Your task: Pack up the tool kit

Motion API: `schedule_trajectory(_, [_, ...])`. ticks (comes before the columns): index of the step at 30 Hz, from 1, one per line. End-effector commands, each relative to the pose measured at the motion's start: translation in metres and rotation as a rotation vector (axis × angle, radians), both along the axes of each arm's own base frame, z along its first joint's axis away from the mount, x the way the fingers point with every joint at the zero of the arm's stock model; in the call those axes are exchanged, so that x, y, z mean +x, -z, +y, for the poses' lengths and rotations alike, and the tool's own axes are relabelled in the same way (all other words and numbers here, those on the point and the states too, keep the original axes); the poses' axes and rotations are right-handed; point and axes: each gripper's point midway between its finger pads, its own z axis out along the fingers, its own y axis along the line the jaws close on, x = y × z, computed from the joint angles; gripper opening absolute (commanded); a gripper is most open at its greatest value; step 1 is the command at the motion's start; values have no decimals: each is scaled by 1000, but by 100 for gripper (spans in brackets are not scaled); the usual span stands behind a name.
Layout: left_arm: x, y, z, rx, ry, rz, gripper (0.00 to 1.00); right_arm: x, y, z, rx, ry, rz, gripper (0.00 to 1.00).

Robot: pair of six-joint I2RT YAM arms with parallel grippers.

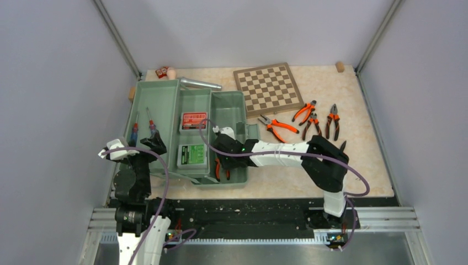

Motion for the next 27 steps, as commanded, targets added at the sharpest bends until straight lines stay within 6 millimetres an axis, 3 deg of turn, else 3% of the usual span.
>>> schedule_trajectory(1, [-1,-10,-1,-7,6,-50,99,14,-89,20,167,-8,-137,41])
schedule_trajectory(5, [-1,-10,-1,-6,6,-48,99,21,-125,5,171,-2,-228,43])
schedule_trajectory(9, [0,-9,-1,-5,8,-43,99,33,-159,-24,123,19,-360,55])
schedule_trajectory(12, [0,-9,-2,-6,10,-43,99,49,-178,-55,70,51,-461,61])
schedule_trajectory(15, [1,-8,-2,-6,10,-40,99,74,-187,-100,33,135,-507,62])
schedule_trajectory(19, [1,-8,-2,-6,11,-37,99,101,-185,-153,20,196,-527,65])
schedule_trajectory(22, [3,-7,-3,-5,14,-33,99,119,-167,-186,-17,211,-490,66])
schedule_trajectory(27, [4,-6,-3,-4,17,-27,99,134,-123,-211,-82,174,-395,67])
